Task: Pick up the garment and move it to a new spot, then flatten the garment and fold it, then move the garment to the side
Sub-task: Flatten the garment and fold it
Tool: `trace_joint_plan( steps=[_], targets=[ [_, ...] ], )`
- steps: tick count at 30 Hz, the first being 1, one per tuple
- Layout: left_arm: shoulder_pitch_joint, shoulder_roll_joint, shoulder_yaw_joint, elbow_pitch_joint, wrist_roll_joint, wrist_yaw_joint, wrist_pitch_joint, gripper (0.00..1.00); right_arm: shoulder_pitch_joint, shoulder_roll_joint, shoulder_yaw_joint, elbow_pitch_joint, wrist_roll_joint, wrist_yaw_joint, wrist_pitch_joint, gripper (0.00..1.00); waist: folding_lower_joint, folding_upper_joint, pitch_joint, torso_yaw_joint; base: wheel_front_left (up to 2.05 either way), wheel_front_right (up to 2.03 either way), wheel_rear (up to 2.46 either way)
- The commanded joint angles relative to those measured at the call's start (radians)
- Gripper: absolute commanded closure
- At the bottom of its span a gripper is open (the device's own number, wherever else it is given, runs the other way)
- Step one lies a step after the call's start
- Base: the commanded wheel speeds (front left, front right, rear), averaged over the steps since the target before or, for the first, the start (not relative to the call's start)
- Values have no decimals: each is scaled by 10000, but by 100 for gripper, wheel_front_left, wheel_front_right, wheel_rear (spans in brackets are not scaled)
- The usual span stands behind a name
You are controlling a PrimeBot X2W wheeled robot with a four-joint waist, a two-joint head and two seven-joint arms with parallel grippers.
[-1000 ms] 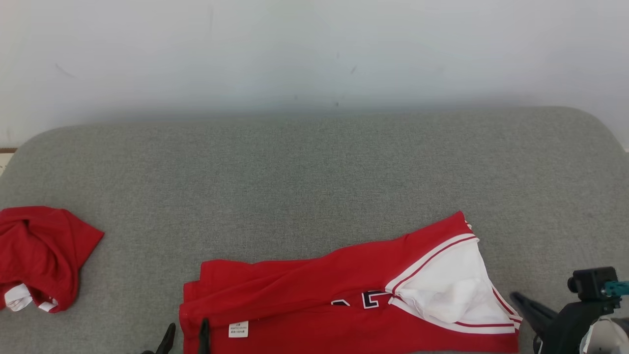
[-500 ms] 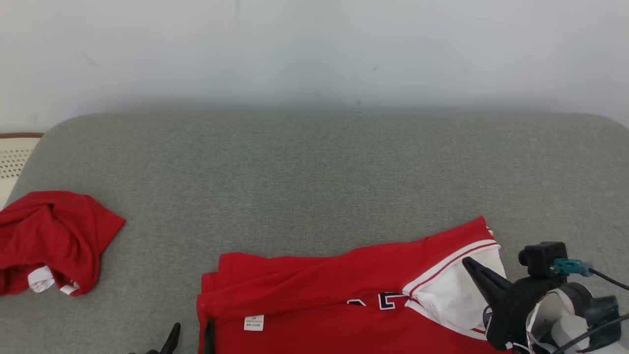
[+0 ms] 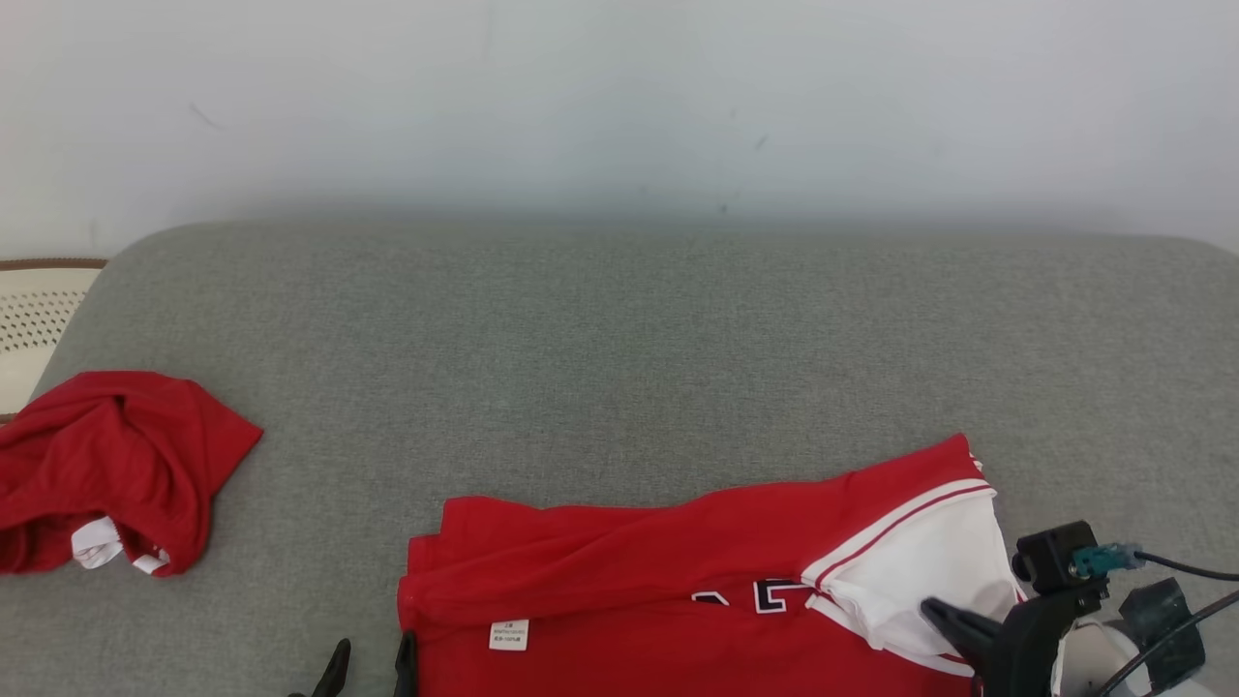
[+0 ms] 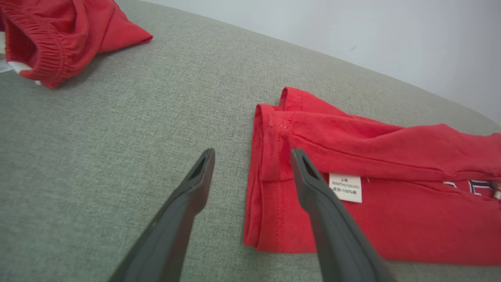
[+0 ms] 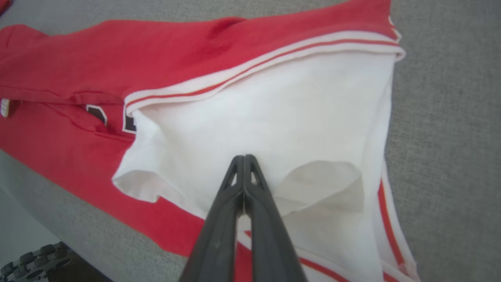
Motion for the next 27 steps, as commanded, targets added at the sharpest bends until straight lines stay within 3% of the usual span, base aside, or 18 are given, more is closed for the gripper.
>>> trace_joint_plan(
  steps=[1, 7, 15, 19, 26, 27],
  targets=[
    [192, 21, 35, -3, -12, 40, -7, 0, 191, -146, 92, -172, 219, -12, 160, 100, -1, 0, 22, -124, 0, 0, 0],
    [13, 21, 31, -19, -55, 18, -7, 0, 733, -483, 330, -774, 707, -12, 694, 100, -1, 0, 54, -380, 0, 0, 0],
    [97, 19, 124, -50, 46, 19, -6, 0, 1209, -767, -241, -1204, 809, -12, 328, 100, -1, 0, -27, -523, 0, 0, 0],
    [157, 19, 174, -105, 141, 36, -6, 0, 1297, -690, -890, -991, 461, -12, -438, 100, -1, 0, -63, -611, 0, 0, 0],
    [53, 22, 106, -214, 308, -22, -6, 0, 1049, 23, -1682, 162, -691, -12, -2205, 100, -1, 0, -53, -609, 0, 0, 0],
    [38, 22, 101, -215, 330, -31, -6, 0, 990, 135, -1865, 453, -955, -12, -2577, 66, -1, 0, -57, -583, 0, 0, 0]
  ],
)
